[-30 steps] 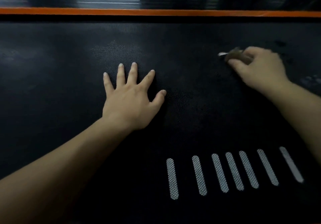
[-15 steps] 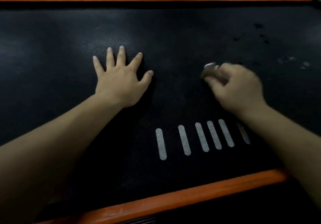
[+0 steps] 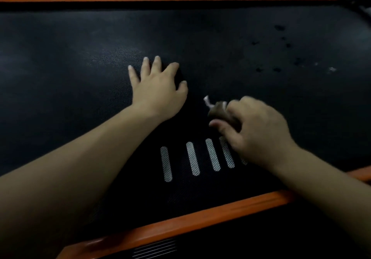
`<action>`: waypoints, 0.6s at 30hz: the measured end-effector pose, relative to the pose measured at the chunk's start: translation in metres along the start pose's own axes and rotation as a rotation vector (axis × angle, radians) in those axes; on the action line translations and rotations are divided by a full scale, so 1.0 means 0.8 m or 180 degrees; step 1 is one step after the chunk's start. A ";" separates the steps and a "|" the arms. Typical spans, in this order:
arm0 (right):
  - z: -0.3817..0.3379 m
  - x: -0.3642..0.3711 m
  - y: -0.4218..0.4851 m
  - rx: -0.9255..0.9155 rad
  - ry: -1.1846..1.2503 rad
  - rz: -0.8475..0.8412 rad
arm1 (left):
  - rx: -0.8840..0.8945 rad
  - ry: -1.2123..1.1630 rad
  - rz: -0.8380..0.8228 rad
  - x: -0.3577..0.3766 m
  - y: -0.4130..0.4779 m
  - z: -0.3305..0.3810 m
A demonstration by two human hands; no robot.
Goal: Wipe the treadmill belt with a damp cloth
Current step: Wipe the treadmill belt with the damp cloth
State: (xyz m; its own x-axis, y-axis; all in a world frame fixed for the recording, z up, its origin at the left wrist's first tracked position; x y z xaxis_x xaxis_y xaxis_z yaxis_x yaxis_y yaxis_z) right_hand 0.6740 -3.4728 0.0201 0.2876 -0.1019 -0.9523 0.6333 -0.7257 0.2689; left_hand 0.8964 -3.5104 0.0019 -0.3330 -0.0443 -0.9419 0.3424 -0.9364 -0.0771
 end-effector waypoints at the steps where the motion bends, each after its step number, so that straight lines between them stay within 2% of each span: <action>1: -0.007 0.000 -0.009 -0.0116 0.0073 -0.0084 | -0.0029 0.0033 -0.0031 0.003 0.000 0.009; 4: 0.026 0.003 0.000 -0.0423 -0.0167 0.0036 | -0.0137 0.0142 -0.0047 0.011 0.002 0.021; 5: 0.053 0.005 0.015 -0.0285 -0.0325 0.0102 | -0.0150 0.0180 -0.0040 0.012 0.002 0.021; 8: 0.121 -0.002 0.049 0.0720 -0.0422 0.0151 | -0.0184 0.0221 -0.0050 0.013 0.002 0.024; 9: 0.121 0.000 0.048 0.0757 -0.0340 0.0214 | -0.0172 0.0199 -0.0040 0.013 0.005 0.028; 11: 0.082 0.003 0.030 0.0233 -0.0102 0.0244 | -0.0080 0.0129 -0.0020 0.013 0.019 0.041; 13: 0.042 0.002 0.007 -0.0233 0.0414 -0.0014 | 0.0002 0.0086 0.0008 0.016 0.032 0.052; 15: 0.065 0.001 0.019 -0.0521 0.0296 -0.0143 | 0.0002 0.0129 0.0064 0.023 0.037 0.056; 16: 0.092 0.005 0.038 -0.0537 0.0009 -0.0066 | 0.0004 0.0186 0.0082 0.026 0.037 0.056; 18: 0.163 0.007 0.088 0.0206 -0.0286 0.0057 | -0.0003 0.0257 0.0080 0.031 0.035 0.055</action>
State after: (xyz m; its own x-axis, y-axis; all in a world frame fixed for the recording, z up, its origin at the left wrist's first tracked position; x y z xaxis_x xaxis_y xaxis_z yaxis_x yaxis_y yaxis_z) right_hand 0.6269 -3.6131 0.0151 0.2310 -0.1737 -0.9573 0.5800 -0.7654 0.2788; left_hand 0.8591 -3.5530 -0.0093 -0.2526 -0.0395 -0.9668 0.3506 -0.9350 -0.0534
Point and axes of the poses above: each hand's wrist, its own y-axis towards the middle knuckle, its own x-axis out of the palm, z = x × y, the point moved 1 cm from there along y, towards the middle knuckle, and after that the axes turned 11 degrees about -x, right-handed, at the moved point
